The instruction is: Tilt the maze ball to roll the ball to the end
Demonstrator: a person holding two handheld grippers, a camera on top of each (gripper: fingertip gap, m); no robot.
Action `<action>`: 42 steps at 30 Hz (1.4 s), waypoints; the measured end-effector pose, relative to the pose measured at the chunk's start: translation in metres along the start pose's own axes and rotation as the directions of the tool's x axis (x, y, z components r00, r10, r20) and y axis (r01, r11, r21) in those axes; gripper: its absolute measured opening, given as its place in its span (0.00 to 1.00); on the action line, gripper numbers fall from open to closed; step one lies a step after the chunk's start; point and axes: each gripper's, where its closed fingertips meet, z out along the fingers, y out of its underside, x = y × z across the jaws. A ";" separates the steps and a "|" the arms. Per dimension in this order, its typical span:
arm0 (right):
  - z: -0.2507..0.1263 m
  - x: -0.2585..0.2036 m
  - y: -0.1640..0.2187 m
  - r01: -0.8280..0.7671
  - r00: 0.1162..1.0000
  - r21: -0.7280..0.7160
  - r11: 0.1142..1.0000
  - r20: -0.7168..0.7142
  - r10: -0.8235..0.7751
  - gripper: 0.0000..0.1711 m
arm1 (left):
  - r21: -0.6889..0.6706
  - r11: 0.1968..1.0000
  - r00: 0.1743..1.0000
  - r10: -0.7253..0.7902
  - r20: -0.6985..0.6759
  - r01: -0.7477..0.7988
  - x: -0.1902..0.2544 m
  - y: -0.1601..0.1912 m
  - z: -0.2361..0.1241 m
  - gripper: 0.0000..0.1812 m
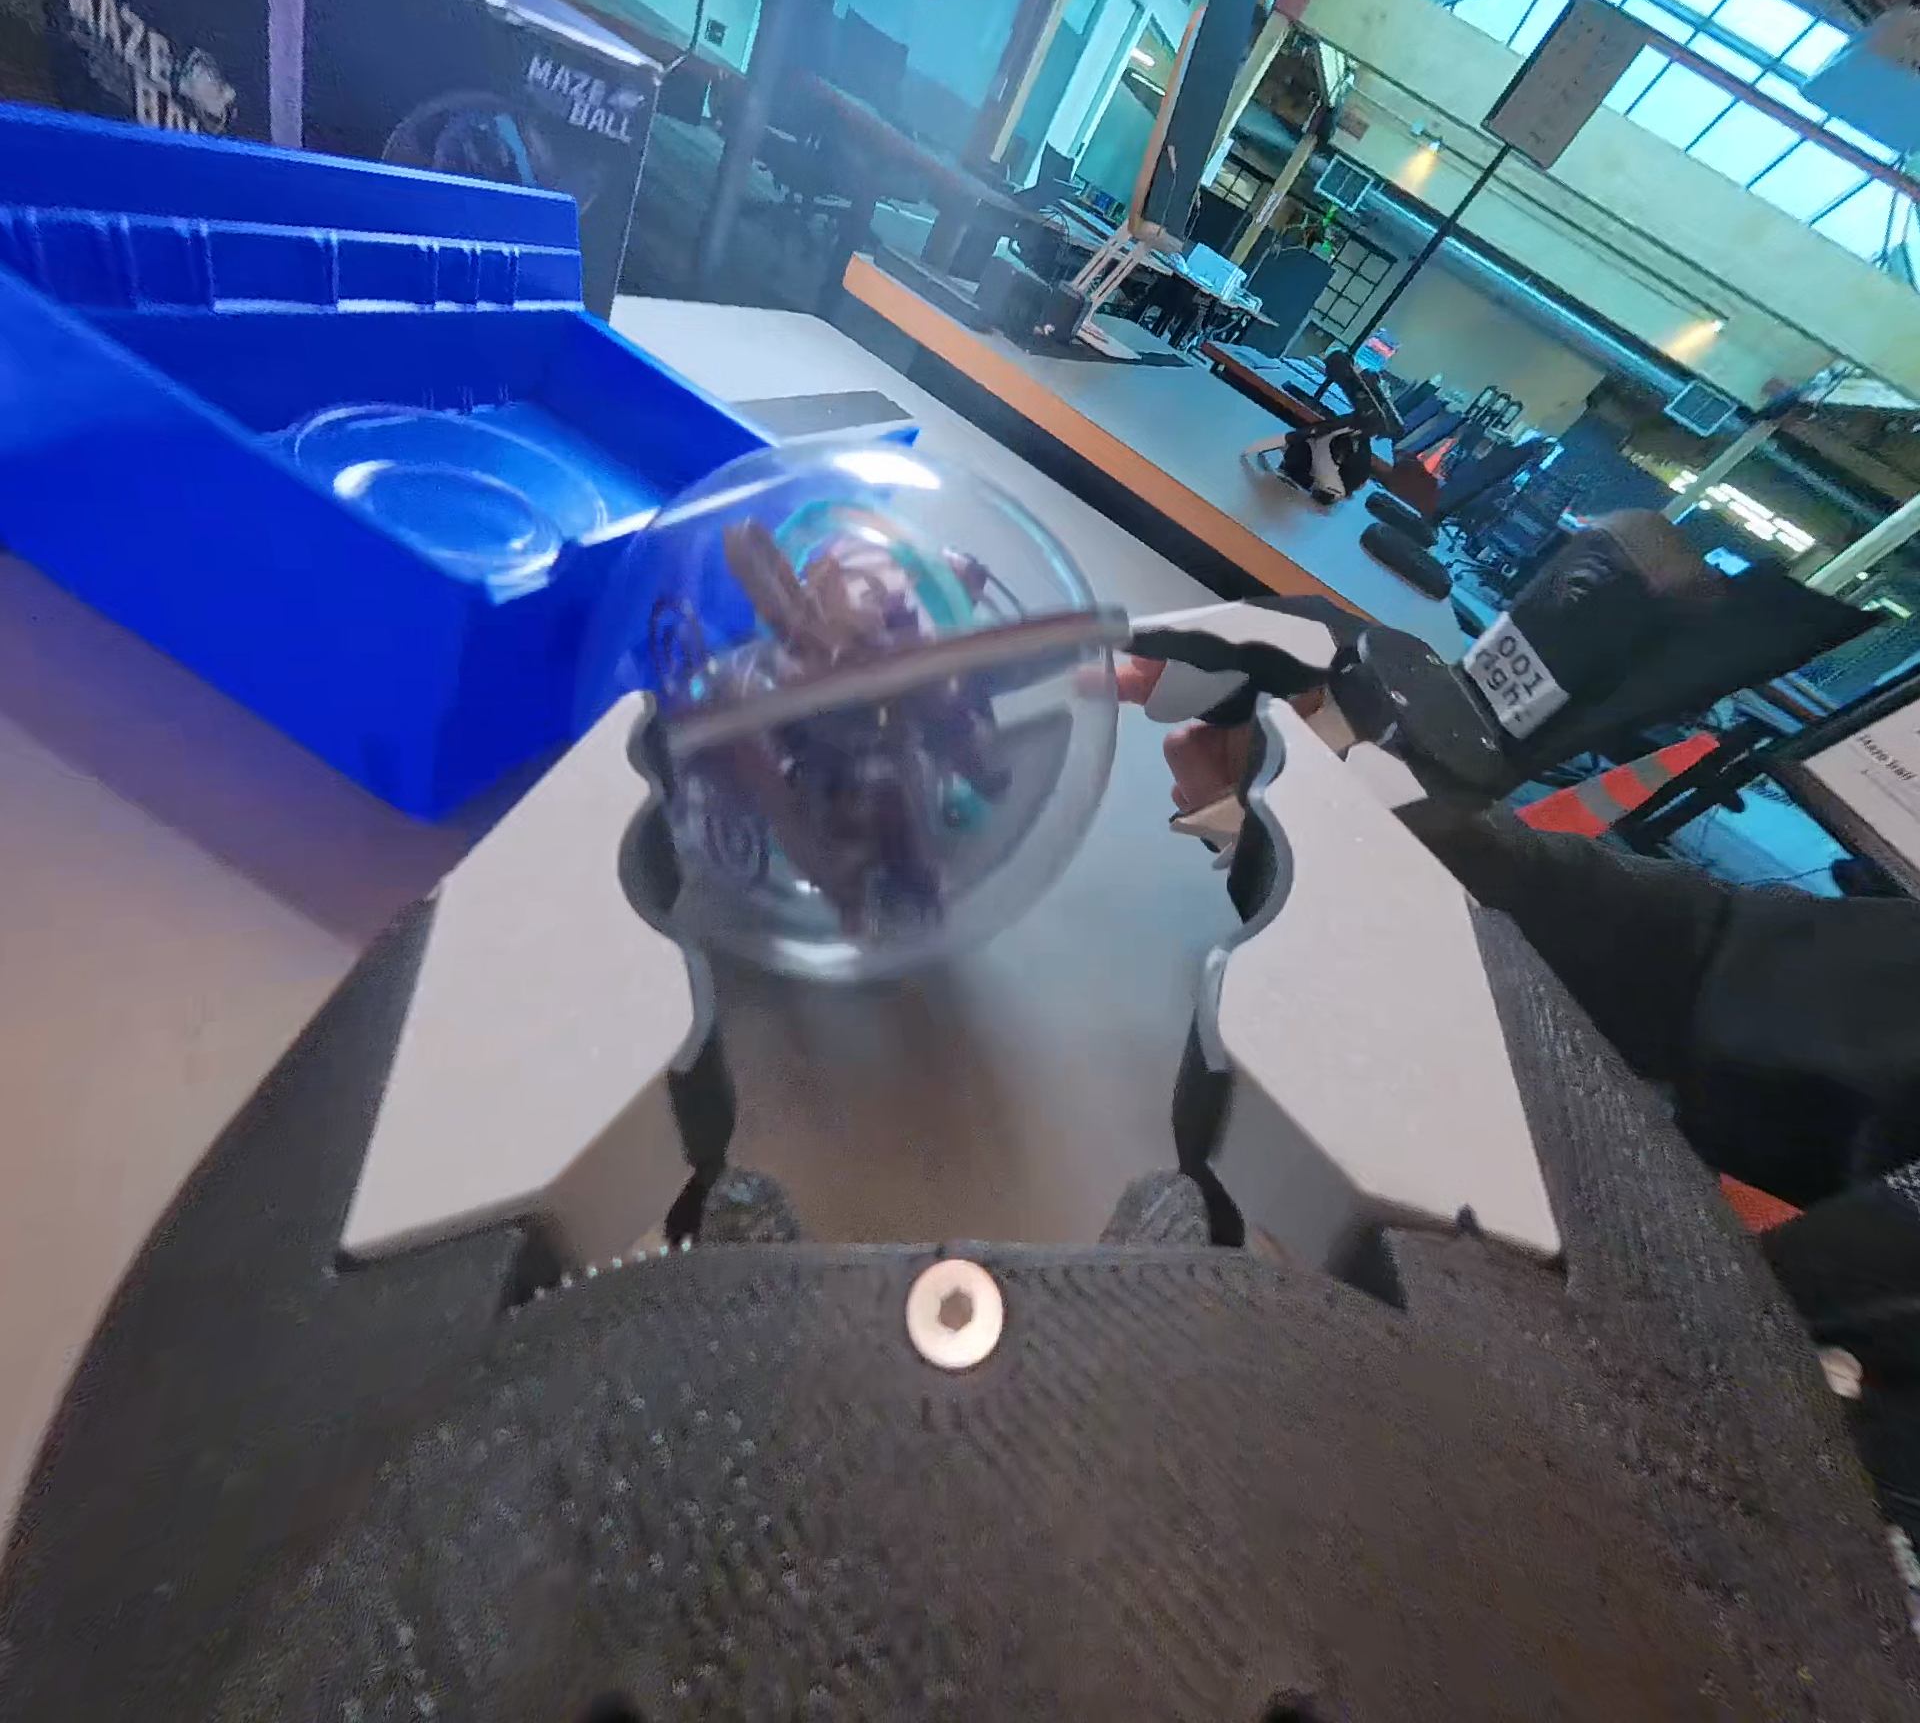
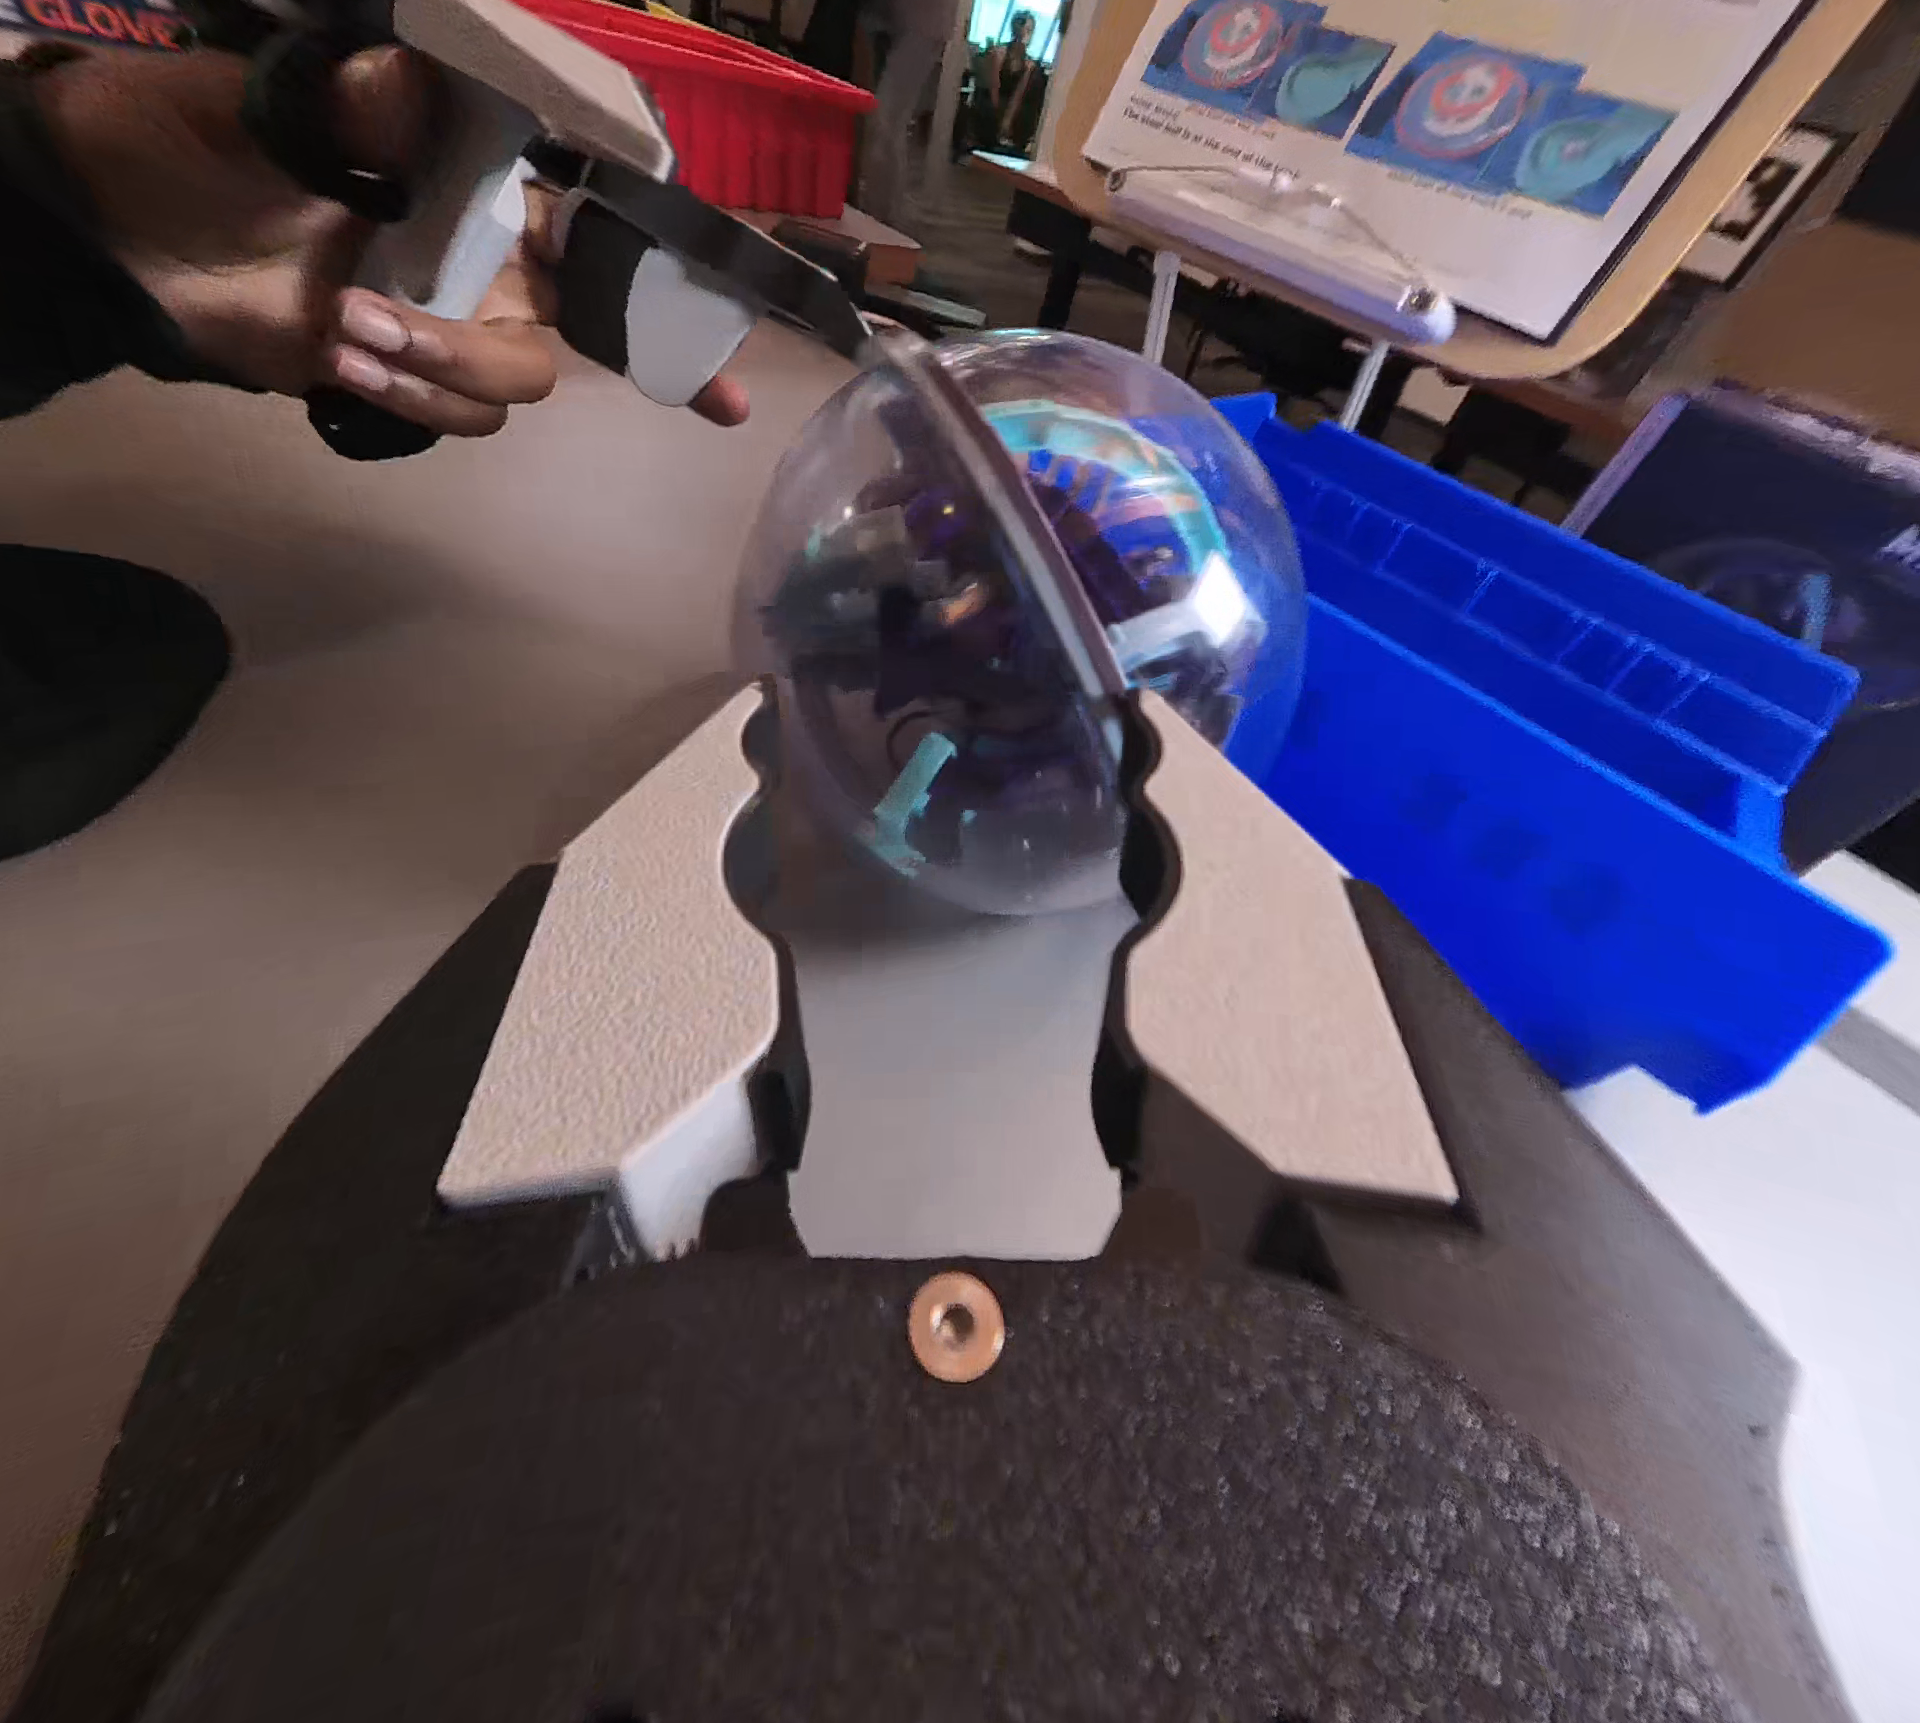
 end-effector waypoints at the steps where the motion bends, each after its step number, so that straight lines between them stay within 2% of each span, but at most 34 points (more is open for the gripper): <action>1: 0.002 0.000 -0.001 0.036 0.999 0.001 0.999 -0.015 -0.036 0.32 | 0.006 1.000 1.000 0.014 -0.005 -0.014 0.001 -0.003 0.005 0.61; 5: 0.003 -0.021 0.002 0.168 0.985 0.006 0.986 0.027 -0.168 0.22 | -0.017 1.000 1.000 0.024 -0.001 -0.024 -0.006 -0.001 0.018 0.64; 9: -0.002 -0.032 0.002 0.191 0.977 0.053 0.980 0.084 -0.195 0.19 | -0.003 0.999 0.999 0.032 -0.031 -0.032 -0.013 0.004 0.013 0.60; 12: -0.007 -0.009 -0.009 0.071 0.995 0.105 0.992 0.061 -0.078 0.22 | -0.018 0.992 0.989 0.125 -0.076 -0.127 -0.015 0.011 0.010 0.55; 17: -0.011 0.011 -0.011 -0.179 0.977 0.128 0.975 0.141 0.161 0.38 | 0.020 0.952 0.922 0.302 -0.242 -0.307 -0.001 0.014 0.005 0.49; 19: -0.011 0.013 -0.008 -0.269 0.952 0.123 0.955 0.182 0.245 0.43 | 0.048 0.943 0.915 0.332 -0.228 -0.330 -0.005 0.006 0.000 0.47; 22: -0.012 0.017 -0.001 -0.351 0.922 0.098 0.931 0.211 0.325 0.44 | 0.079 0.977 0.963 0.209 -0.168 -0.198 -0.018 -0.008 -0.013 0.44; 27: -0.012 0.027 0.007 -0.407 0.902 0.087 0.909 0.195 0.385 0.41 | 0.042 0.999 0.978 -0.022 -0.208 0.031 -0.026 0.013 -0.030 0.44; 30: -0.007 0.021 0.013 -0.394 0.906 0.058 0.917 0.195 0.376 0.41 | 0.049 0.995 0.972 -0.072 -0.225 0.084 -0.026 0.023 -0.030 0.43; 38: -0.002 -0.009 0.019 -0.370 0.885 -0.007 0.929 0.303 0.354 0.42 | 0.018 0.991 0.936 -0.117 -0.331 0.130 -0.018 0.031 -0.029 0.30; 42: -0.006 -0.016 0.020 -0.429 0.824 -0.063 0.901 0.381 0.419 0.42 | -0.005 0.992 0.933 -0.117 -0.341 0.123 -0.020 0.033 -0.033 0.21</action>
